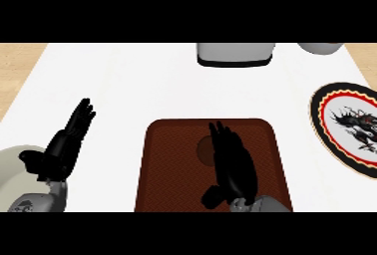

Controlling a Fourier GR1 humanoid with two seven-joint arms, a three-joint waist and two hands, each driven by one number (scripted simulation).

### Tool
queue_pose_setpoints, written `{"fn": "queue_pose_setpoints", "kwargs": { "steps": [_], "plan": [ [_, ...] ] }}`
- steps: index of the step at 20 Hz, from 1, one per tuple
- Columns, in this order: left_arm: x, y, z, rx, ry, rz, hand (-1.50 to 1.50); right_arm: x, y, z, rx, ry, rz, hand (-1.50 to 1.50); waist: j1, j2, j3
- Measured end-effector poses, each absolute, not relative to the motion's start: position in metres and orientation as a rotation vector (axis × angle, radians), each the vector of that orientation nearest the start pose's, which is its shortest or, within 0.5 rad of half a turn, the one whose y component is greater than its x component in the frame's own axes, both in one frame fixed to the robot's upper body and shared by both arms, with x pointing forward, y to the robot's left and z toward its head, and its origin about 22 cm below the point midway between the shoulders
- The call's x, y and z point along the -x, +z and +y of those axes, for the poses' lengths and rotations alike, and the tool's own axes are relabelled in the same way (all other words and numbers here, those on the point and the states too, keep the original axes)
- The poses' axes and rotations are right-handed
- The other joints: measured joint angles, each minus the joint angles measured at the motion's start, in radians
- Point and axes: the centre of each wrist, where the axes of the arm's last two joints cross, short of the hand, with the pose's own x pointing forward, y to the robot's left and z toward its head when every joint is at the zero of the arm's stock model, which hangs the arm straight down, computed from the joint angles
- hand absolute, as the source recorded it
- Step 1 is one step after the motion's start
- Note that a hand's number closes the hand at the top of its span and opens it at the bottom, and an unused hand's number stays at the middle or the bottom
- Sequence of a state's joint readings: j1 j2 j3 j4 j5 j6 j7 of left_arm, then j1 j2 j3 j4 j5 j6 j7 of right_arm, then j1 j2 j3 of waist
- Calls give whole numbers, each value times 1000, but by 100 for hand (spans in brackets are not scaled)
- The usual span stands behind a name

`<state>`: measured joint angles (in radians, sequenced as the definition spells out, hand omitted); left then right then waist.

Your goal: Pick the cupcake from the tray and place it in the plate

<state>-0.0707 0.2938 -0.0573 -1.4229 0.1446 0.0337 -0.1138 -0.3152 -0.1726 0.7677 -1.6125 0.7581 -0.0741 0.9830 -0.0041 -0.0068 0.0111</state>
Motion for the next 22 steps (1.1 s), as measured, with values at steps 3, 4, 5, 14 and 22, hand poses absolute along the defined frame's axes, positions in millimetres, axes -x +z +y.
{"fn": "queue_pose_setpoints", "kwargs": {
  "steps": [3, 4, 5, 14, 22],
  "plan": [
    [-259, 0, 287, -102, -146, -1595, 0, -233, 48, -74, 732, 987, -1091, -150, 2, 0, 0],
    [-259, 0, 286, -105, -147, -1592, 0, -235, 47, -75, 732, 993, -1076, -150, 2, 1, 0],
    [-259, -2, 284, -108, -150, -1596, 0, -235, 44, -76, 731, 999, -1066, -150, 2, 1, 0],
    [-261, -5, 283, -110, -154, -1598, 0, -253, 22, -71, 768, 1020, -999, -150, 4, 2, 1],
    [-260, -1, 286, -114, -151, -1595, 0, -267, -2, -76, 749, 1053, -959, 150, 6, 2, -1]
  ]
}}
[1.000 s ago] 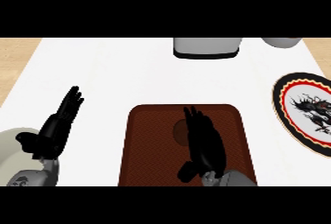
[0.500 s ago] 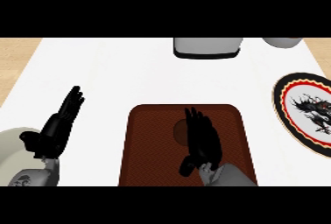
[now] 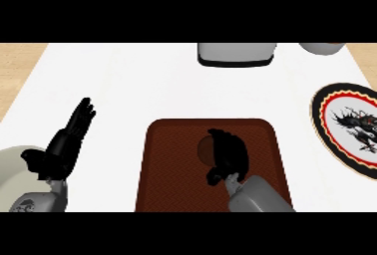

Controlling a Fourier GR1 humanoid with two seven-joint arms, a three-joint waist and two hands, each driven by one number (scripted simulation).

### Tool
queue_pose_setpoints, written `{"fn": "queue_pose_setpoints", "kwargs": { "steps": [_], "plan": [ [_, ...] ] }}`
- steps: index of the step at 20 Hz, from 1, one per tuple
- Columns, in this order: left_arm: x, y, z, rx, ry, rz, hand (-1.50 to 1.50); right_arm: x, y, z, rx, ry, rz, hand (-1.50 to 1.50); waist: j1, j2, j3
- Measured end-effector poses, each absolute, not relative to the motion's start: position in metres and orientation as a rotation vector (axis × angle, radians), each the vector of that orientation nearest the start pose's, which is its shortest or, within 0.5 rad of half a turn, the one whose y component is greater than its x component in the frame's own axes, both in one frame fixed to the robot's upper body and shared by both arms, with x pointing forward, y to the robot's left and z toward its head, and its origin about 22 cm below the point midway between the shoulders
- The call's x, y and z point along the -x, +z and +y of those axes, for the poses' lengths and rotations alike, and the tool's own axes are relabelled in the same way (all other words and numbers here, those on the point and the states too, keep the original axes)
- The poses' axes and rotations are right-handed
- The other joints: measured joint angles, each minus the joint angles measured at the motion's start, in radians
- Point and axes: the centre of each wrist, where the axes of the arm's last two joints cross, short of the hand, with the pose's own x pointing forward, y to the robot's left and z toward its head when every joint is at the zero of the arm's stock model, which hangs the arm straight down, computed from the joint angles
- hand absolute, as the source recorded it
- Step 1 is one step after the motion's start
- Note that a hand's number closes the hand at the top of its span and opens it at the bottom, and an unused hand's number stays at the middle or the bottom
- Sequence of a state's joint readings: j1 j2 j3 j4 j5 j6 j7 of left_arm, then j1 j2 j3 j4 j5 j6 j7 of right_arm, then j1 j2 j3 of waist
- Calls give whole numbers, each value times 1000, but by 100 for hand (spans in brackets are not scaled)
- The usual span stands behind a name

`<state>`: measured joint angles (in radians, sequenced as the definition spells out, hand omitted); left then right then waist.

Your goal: Pick the cupcake from the tray and place it in the plate

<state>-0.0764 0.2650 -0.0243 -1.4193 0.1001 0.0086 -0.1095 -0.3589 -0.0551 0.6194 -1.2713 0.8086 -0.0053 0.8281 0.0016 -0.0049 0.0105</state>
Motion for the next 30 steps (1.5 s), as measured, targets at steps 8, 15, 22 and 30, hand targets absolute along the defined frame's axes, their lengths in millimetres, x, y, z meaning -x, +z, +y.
{"fn": "queue_pose_setpoints", "kwargs": {
  "steps": [8, 15, 22, 30],
  "plan": [
    [-265, -3, 288, -111, -138, -1581, 0, -279, -13, -76, 700, 1100, -1030, 150, -2, -6, -4],
    [-257, -8, 299, -149, -106, -1560, 0, -274, -30, -172, 827, 1021, -1045, 150, -47, -12, -1],
    [-236, -15, 317, -216, -34, -1514, 0, -258, -2, -362, 1093, 838, -958, 150, -137, -19, 5],
    [-231, -11, 318, -220, -34, -1524, 0, -197, 68, -509, 1183, 737, -1114, 150, -133, -18, 2]
  ]
}}
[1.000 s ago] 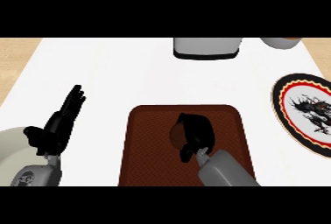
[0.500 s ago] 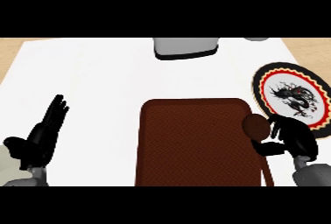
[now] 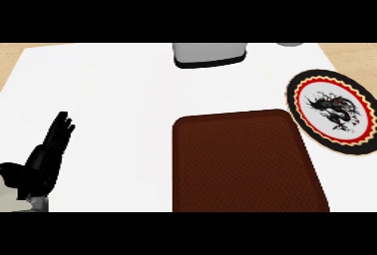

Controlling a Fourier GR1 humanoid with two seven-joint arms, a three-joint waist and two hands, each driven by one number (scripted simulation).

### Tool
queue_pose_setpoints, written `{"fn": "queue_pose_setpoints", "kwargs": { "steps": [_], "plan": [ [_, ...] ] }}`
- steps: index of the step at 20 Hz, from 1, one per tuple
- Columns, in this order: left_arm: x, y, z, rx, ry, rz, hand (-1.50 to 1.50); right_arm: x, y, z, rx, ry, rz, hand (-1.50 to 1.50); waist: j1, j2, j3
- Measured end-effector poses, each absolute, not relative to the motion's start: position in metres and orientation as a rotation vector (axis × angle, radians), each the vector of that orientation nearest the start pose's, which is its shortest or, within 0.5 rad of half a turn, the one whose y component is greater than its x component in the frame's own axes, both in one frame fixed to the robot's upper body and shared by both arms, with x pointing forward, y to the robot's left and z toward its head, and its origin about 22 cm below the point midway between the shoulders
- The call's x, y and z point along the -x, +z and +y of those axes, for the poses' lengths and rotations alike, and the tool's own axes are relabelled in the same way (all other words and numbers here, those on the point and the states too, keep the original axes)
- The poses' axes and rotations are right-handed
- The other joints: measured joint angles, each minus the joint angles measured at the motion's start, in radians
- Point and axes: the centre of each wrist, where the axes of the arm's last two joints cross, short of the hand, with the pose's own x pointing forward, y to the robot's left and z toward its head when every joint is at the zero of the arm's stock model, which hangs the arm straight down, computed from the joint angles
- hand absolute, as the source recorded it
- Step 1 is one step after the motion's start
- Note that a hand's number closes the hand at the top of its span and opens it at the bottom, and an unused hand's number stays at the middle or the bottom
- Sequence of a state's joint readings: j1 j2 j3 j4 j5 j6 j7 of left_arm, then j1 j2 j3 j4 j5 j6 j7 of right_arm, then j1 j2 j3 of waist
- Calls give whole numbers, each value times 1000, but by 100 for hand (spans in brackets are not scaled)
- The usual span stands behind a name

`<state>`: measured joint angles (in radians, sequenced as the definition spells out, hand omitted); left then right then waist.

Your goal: Pick the cupcake from the tray and place it in the plate

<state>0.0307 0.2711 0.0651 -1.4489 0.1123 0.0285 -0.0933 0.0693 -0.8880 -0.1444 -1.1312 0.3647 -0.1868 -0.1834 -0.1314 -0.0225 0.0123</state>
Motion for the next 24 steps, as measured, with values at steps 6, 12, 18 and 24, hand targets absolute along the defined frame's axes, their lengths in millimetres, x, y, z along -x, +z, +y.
{"fn": "queue_pose_setpoints", "kwargs": {
  "steps": [6, 12, 18, 24],
  "plan": [
    [-238, -7, 309, -194, -78, -1551, 0, -141, 116, -582, 1261, 619, -1312, 150, 43, 7, -4],
    [-250, -5, 298, -146, -125, -1587, 0, -98, 136, -624, 1294, 530, -1425, 150, 100, 15, -5],
    [-258, -5, 295, -125, -146, -1600, 0, -114, 155, -626, 1257, 525, -1479, 150, 123, 17, -7],
    [-265, -7, 290, -119, -160, -1592, 0, -159, 151, -604, 1177, 565, -1487, 150, 136, 19, -8]
  ]
}}
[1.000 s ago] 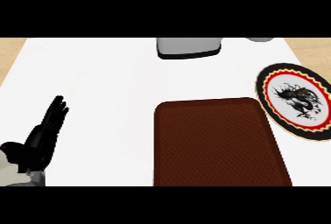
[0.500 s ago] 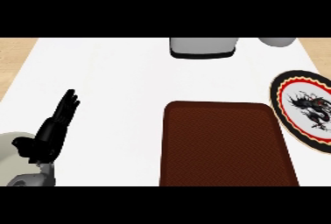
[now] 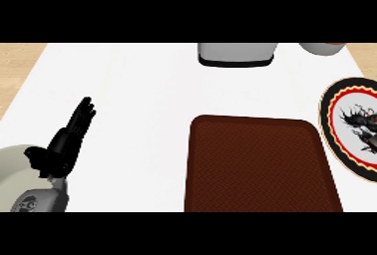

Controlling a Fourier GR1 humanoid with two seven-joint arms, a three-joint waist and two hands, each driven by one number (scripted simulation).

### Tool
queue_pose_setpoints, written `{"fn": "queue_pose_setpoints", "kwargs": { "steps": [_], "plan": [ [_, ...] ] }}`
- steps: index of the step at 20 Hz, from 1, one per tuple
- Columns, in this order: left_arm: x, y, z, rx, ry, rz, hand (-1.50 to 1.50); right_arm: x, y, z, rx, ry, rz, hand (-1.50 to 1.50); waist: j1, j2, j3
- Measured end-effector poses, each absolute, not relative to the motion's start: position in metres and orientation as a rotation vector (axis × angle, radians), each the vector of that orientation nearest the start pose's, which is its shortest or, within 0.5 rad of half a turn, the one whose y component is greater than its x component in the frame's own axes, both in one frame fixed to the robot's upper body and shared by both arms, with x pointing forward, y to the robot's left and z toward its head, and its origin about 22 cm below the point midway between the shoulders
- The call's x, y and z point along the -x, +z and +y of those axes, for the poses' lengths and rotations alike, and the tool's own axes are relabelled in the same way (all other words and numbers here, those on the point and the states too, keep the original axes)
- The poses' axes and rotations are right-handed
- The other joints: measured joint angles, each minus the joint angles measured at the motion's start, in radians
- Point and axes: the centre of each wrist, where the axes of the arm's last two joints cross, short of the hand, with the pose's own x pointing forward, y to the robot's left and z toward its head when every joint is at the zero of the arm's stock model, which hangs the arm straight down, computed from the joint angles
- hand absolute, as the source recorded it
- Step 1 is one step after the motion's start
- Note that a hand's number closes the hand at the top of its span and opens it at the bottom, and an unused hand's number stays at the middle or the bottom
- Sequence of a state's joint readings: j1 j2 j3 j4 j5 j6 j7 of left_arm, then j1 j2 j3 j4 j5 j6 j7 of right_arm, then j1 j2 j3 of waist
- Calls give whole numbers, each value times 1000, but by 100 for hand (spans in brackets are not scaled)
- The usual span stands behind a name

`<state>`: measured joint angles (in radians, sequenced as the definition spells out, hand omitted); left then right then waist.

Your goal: Pick the cupcake from the tray and place it in the plate

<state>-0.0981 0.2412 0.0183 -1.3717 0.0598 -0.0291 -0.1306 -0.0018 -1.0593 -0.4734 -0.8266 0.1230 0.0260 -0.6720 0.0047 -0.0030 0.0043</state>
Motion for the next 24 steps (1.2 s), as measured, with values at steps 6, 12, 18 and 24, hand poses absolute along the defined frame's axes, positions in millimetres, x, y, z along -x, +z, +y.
{"fn": "queue_pose_setpoints", "kwargs": {
  "steps": [6, 12, 18, 24],
  "plan": [
    [-264, -8, 287, -115, -166, -1591, 0, -206, 133, -572, 1096, 585, -1500, 150, 6, 0, 0],
    [-268, -6, 290, -117, -163, -1583, 0, -251, 109, -534, 1052, 595, -1498, 150, 7, 1, 0],
    [-264, -5, 291, -114, -162, -1582, 0, -285, 82, -503, 1000, 429, -1497, -150, 10, 1, 1],
    [-266, -7, 283, -127, -170, -1566, 0, -311, 67, -487, 975, 337, -1414, -150, 10, 3, 0]
  ]
}}
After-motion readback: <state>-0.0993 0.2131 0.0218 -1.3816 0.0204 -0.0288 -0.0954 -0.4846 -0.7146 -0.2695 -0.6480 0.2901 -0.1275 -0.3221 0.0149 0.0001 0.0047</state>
